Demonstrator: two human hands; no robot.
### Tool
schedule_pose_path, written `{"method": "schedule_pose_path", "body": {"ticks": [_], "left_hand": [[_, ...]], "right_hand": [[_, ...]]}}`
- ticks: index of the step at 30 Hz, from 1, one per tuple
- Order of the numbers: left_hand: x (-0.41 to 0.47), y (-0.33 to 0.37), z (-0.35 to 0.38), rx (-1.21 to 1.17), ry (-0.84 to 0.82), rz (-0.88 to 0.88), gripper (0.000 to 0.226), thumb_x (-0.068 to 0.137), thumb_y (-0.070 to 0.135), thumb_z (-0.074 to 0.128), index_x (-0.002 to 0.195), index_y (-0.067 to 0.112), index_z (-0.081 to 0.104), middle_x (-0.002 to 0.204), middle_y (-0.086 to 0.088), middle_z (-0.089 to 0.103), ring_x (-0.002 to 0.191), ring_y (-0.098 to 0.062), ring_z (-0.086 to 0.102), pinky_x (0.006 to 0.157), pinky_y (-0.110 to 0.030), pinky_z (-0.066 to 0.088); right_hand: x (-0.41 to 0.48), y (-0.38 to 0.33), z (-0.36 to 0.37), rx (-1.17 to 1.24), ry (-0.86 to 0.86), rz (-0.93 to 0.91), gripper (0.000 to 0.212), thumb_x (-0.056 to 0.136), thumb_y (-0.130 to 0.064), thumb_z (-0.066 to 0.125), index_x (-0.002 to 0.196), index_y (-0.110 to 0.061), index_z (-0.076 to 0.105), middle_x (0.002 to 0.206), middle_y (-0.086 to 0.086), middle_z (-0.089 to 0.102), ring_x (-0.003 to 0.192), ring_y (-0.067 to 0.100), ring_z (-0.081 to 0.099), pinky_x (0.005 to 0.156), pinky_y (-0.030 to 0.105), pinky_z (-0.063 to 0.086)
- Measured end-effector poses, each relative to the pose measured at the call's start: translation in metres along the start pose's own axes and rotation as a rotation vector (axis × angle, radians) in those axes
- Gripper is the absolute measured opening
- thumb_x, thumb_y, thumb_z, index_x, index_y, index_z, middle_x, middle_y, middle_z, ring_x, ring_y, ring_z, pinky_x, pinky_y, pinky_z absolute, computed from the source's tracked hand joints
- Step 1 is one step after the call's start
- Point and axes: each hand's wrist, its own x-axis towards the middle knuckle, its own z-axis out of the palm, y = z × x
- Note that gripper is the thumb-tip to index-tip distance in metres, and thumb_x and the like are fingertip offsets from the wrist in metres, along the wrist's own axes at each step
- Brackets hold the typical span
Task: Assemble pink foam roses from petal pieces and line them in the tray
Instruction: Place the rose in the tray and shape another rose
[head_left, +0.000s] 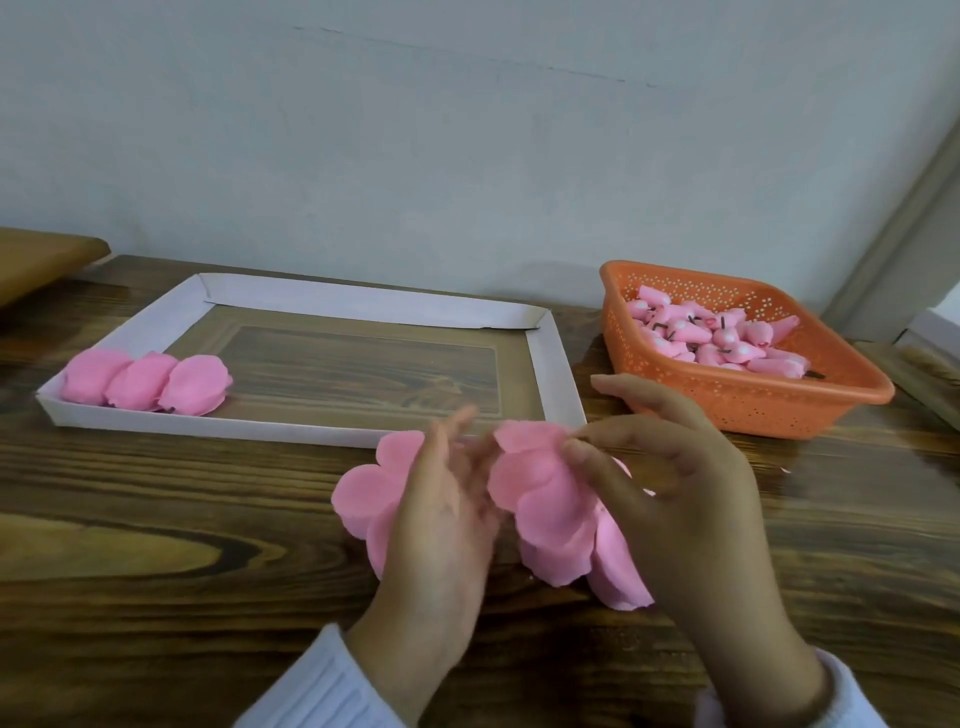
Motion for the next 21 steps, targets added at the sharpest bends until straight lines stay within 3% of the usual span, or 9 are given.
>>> {"method": "schedule_pose_path", "body": {"ticks": [2, 4, 7, 11, 14, 18, 21], "left_hand": [[-0.001, 0.009, -0.003, 0.343, -0.003, 0.316, 0.054, 0.075, 0.041, 0.06, 0.127, 0.027, 0.05, 0.13, 0.007, 0.06, 0.122, -0.006, 0.053, 0.099, -0.026, 0.042], [-0.005, 0.009, -0.005, 0.623, -0.18, 0.497, 0.064, 0.072, 0.026, 0.061, 0.132, 0.028, 0.041, 0.135, 0.01, 0.054, 0.132, -0.01, 0.044, 0.107, -0.024, 0.036], [-0.009, 0.01, -0.005, 0.671, -0.407, 0.407, 0.08, 0.073, 0.015, 0.064, 0.142, 0.034, 0.028, 0.124, 0.004, 0.061, 0.12, -0.021, 0.055, 0.094, -0.028, 0.047], [-0.008, 0.011, -0.006, 0.66, -0.468, 0.242, 0.087, 0.075, 0.0, 0.068, 0.142, 0.038, 0.026, 0.095, 0.003, 0.068, 0.092, -0.009, 0.067, 0.08, -0.021, 0.051], [-0.004, 0.009, -0.008, 0.725, -0.495, 0.164, 0.081, 0.075, -0.003, 0.069, 0.137, 0.039, 0.036, 0.097, 0.006, 0.07, 0.095, -0.009, 0.068, 0.08, -0.024, 0.053], [-0.002, 0.006, -0.005, 0.798, -0.532, 0.106, 0.066, 0.076, 0.0, 0.071, 0.126, 0.035, 0.047, 0.109, 0.013, 0.067, 0.102, -0.006, 0.066, 0.079, -0.016, 0.051], [-0.002, 0.006, -0.006, 0.823, -0.518, 0.097, 0.066, 0.075, 0.01, 0.076, 0.124, 0.041, 0.046, 0.114, 0.02, 0.063, 0.107, 0.0, 0.061, 0.079, -0.014, 0.05]], "right_hand": [[0.001, 0.001, -0.001, -0.141, -0.062, -0.098, 0.013, 0.073, -0.014, 0.079, 0.074, -0.026, 0.075, 0.126, -0.009, 0.059, 0.127, 0.018, 0.047, 0.102, 0.03, 0.036], [-0.001, -0.002, 0.0, -0.156, -0.149, -0.117, 0.016, 0.072, -0.013, 0.082, 0.076, -0.028, 0.077, 0.136, -0.006, 0.051, 0.137, 0.021, 0.035, 0.109, 0.04, 0.03], [-0.004, -0.006, 0.001, -0.125, -0.277, -0.099, 0.019, 0.072, -0.018, 0.082, 0.075, -0.035, 0.075, 0.145, -0.015, 0.04, 0.144, 0.013, 0.02, 0.114, 0.049, 0.022], [-0.002, -0.007, -0.007, 0.016, -0.349, -0.036, 0.019, 0.073, -0.025, 0.082, 0.079, -0.041, 0.073, 0.142, -0.025, 0.041, 0.14, -0.001, 0.026, 0.111, 0.034, 0.029], [0.0, -0.008, -0.011, 0.171, -0.387, 0.03, 0.009, 0.069, -0.03, 0.075, 0.071, -0.039, 0.076, 0.134, -0.025, 0.05, 0.133, -0.006, 0.038, 0.099, 0.023, 0.034], [0.0, -0.007, -0.011, 0.173, -0.382, 0.054, 0.008, 0.07, -0.035, 0.08, 0.065, -0.037, 0.074, 0.124, -0.023, 0.058, 0.125, -0.006, 0.047, 0.093, 0.012, 0.036], [0.001, -0.004, -0.011, 0.172, -0.333, 0.061, 0.006, 0.07, -0.029, 0.074, 0.067, -0.034, 0.074, 0.115, -0.023, 0.061, 0.118, -0.006, 0.053, 0.089, 0.007, 0.037]]}}
